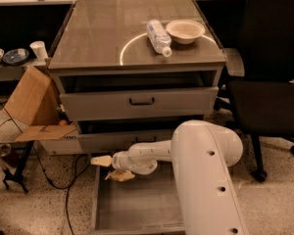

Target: Pick brown chip bag from bottom drawer and place on counter

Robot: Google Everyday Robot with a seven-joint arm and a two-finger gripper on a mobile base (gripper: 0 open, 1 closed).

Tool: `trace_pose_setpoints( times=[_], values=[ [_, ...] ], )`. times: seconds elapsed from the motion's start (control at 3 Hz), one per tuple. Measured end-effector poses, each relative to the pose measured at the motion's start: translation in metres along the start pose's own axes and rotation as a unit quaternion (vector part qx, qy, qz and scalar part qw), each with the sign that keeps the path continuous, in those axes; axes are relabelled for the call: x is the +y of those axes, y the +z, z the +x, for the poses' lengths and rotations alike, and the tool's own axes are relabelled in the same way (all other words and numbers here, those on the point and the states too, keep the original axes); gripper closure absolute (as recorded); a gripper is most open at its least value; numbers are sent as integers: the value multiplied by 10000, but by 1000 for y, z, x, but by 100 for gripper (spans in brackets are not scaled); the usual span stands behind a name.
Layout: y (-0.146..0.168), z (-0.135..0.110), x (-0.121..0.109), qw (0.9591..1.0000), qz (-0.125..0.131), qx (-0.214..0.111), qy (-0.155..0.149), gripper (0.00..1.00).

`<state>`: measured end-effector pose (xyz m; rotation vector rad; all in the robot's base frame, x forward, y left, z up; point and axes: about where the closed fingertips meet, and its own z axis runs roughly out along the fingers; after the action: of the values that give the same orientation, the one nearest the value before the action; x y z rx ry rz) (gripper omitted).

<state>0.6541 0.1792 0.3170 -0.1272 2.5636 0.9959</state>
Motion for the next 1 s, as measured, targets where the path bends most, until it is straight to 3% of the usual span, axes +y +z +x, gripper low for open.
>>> trace_pose_setpoints(
  times=[0.67,1.0],
  values=[
    [20,2,-68,9955,691,-229,601,0],
    [33,0,-79,9934,928,-254,621,0]
  ],
)
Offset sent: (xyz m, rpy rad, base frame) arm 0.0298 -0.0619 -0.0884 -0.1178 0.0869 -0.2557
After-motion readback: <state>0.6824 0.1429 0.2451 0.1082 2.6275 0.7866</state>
